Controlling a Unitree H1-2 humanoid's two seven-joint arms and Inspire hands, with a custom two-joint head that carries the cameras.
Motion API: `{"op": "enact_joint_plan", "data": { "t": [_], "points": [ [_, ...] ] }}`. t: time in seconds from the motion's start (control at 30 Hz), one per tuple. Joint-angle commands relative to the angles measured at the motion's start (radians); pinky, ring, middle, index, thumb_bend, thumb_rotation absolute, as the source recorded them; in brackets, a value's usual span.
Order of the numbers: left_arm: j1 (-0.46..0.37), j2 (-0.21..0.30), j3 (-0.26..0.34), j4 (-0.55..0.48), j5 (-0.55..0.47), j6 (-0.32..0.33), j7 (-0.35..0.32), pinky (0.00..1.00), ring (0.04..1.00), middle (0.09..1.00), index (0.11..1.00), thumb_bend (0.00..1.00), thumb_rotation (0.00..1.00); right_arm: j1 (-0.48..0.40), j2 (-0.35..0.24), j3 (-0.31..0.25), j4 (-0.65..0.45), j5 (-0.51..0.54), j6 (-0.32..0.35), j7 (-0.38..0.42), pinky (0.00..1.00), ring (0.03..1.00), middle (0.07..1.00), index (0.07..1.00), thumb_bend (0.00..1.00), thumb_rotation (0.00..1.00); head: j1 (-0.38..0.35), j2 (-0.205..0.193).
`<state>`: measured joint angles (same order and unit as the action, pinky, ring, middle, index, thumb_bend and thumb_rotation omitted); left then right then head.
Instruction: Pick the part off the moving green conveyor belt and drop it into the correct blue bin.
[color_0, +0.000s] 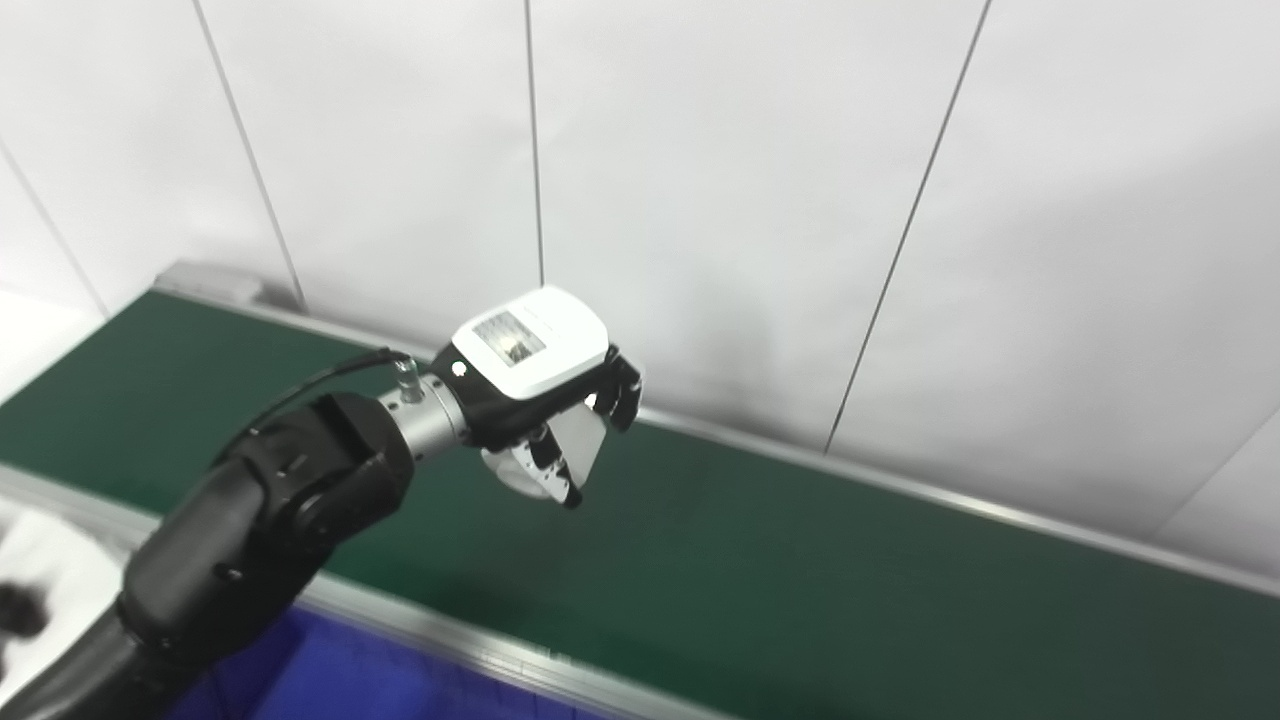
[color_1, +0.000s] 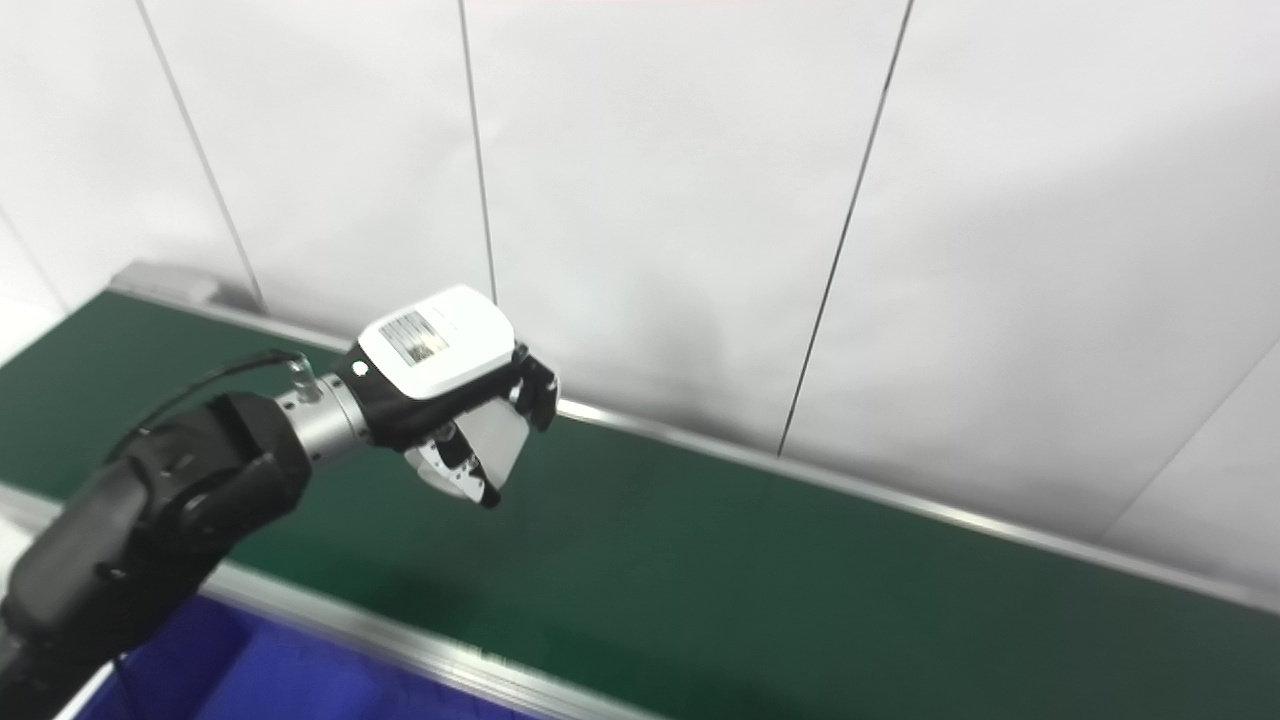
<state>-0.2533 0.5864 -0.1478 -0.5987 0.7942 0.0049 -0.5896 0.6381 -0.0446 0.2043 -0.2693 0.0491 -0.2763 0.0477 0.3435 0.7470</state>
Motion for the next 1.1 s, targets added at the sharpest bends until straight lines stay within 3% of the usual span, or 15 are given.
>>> {"op": "enact_joint_plan", "data": {
  "t": [0.0,0.03,0.07,0.1,0.2,0.4,0.6,0.8,0.9,1.07],
  "points": [
    [-0.014,-0.019,0.027,-0.089,-0.01,0.069,-0.042,0.31,0.373,0.486,0.527,0.5,0.0,0.012,-0.018,-0.013,-0.072,0.022,0.031,0.013,1.0,1.0,1.0,1.0,0.87,1.0,0.04,0.038],
    [-0.01,-0.03,0.03,-0.116,-0.011,0.088,-0.063,0.31,0.376,0.479,0.526,0.5,0.0,0.014,-0.022,-0.017,-0.087,0.027,0.044,0.013,1.0,1.0,1.0,1.0,0.87,1.0,0.04,0.038],
    [-0.008,-0.045,0.029,-0.149,-0.011,0.11,-0.09,0.3,0.377,0.477,0.526,0.5,0.0,0.015,-0.028,-0.022,-0.108,0.035,0.06,0.015,1.0,1.0,1.0,1.0,0.87,1.0,0.077,0.073],
    [-0.007,-0.056,0.029,-0.172,-0.01,0.125,-0.111,0.3,0.38,0.477,0.525,0.5,0.0,0.016,-0.033,-0.025,-0.122,0.04,0.072,0.016,1.0,1.0,1.0,1.0,0.86,1.0,0.077,0.073],
    [-0.004,-0.091,0.027,-0.239,-0.012,0.183,-0.186,0.3,0.387,0.484,0.52,0.5,0.0,0.019,-0.045,-0.036,-0.179,0.061,0.122,0.015,1.0,1.0,1.0,1.0,0.86,1.0,0.13,0.128],
    [0.083,-0.152,0.035,-0.325,0.015,0.271,-0.286,0.26,0.365,0.471,0.526,0.5,0.0,0.022,-0.074,-0.056,-0.233,0.087,0.164,0.025,1.0,1.0,1.0,1.0,0.85,1.0,0.183,0.159],
    [0.25,-0.194,0.056,-0.345,0.056,0.224,-0.255,0.25,0.353,0.453,0.533,0.5,0.0,0.027,-0.092,-0.077,-0.214,0.108,0.154,0.04,1.0,1.0,1.0,1.0,0.87,1.0,0.189,0.137],
    [0.404,-0.206,0.078,-0.316,0.064,0.164,-0.182,0.32,0.388,0.498,0.513,0.5,0.0,0.041,-0.092,-0.081,-0.202,0.133,0.139,0.057,1.0,1.0,1.0,1.0,0.85,1.0,0.165,0.135],
    [0.461,-0.208,0.07,-0.279,0.097,0.14,-0.168,0.37,0.408,0.522,0.485,0.5,0.0,0.044,-0.085,-0.081,-0.203,0.138,0.143,0.06,1.0,1.0,1.0,1.0,0.84,1.0,0.165,0.132],
    [0.548,-0.2,0.067,-0.162,0.125,0.068,-0.081,0.38,0.403,0.512,0.503,0.5,0.0,0.047,-0.076,-0.073,-0.205,0.126,0.15,0.059,1.0,1.0,1.0,1.0,0.85,1.0,0.156,0.126]
  ]
}}
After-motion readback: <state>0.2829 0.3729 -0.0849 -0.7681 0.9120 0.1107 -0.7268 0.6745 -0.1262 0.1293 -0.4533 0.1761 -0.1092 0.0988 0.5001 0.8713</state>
